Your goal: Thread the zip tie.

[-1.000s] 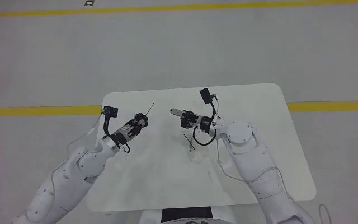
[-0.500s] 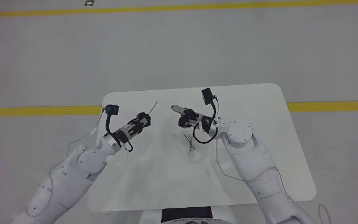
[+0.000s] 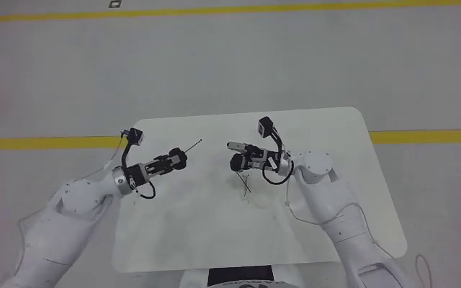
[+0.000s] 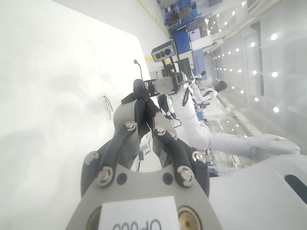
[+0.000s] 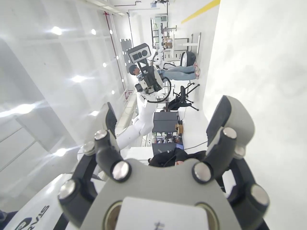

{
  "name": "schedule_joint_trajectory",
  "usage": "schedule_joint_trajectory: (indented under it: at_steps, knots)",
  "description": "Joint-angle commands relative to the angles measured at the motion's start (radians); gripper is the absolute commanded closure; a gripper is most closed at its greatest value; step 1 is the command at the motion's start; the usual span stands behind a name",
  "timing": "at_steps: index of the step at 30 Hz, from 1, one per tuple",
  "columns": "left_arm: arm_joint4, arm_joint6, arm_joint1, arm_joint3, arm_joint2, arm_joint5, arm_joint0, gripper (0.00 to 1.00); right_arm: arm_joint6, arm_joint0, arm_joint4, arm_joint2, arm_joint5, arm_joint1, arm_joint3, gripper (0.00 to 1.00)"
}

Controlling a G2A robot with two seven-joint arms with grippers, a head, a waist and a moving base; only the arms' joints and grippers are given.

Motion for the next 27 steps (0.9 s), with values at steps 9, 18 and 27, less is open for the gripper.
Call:
schedule_joint_trajectory:
  at_steps: [9, 18, 27]
  knots:
    - [-0.114, -0.182, -0.059, 0.028, -0.076, 0.000, -0.004, 1.00, -0.041, 0.027, 0.024, -0.039, -0.031, -0.004, 0.040, 0.00]
    - [-0.097, -0.292, -0.058, 0.064, -0.039, 0.000, -0.030, 1.00, 0.019, 0.014, 0.091, -0.043, -0.084, -0.002, 0.024, 0.00]
    - [-0.201, -0.542, -0.067, 0.103, -0.031, 0.000, -0.058, 1.00, 0.226, 0.078, 0.224, -0.076, -0.158, 0.002, 0.127, 0.00]
